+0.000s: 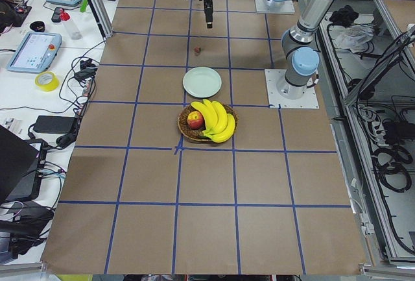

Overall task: Collect all strawberries into plate
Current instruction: 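Move the right gripper to the two strawberries farthest from the plate, then lower the right gripper and grasp one of the two strawberries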

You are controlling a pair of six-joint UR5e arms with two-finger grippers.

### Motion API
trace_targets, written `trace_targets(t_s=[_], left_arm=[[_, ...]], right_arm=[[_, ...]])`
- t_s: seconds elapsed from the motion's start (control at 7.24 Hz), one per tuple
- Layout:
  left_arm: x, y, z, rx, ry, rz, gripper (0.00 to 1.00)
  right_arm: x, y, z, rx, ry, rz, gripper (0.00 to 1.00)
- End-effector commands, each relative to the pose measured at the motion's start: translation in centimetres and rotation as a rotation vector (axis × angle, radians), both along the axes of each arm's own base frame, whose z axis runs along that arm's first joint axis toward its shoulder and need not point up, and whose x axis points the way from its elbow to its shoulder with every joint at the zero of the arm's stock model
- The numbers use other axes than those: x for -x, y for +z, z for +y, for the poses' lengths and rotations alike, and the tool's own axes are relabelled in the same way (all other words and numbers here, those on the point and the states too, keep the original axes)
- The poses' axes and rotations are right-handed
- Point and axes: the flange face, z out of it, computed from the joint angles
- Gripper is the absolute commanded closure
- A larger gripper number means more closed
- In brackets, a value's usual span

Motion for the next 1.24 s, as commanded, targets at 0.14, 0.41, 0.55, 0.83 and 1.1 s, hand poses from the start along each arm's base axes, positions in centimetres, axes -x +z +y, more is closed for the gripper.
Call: trace_targets(t_s=[0.14, 0.41, 0.55, 0.83, 1.1], left_arm=[[0.0, 0.0, 0.0, 0.001, 0.001, 0.0, 0.0], [0.0, 0.1, -0.1, 0.007, 0.002, 0.001, 0.0], [0.1, 0.1, -0.1, 0.008, 0.011, 0.009, 0.0], [0.1, 0.1, 0.0, 0.005, 0.012, 0.003, 0.0], [0.1, 0.0, -0.1, 0.007, 0.01, 0.006, 0.0]], right_arm=[[1.3, -0.9, 0.7, -0.016, -0.025, -0.006, 0.14], [1.3, -1.5, 1.2, -0.029, -0.025, -0.005, 0.2], [1.3, -1.8, 1.6, -0.037, -0.027, 0.0, 0.26], [1.4, -2.4, 1.9, -0.048, -0.022, 0.004, 0.3], [1.5, -2.3, 1.9, -0.047, -0.022, 0.006, 0.3]])
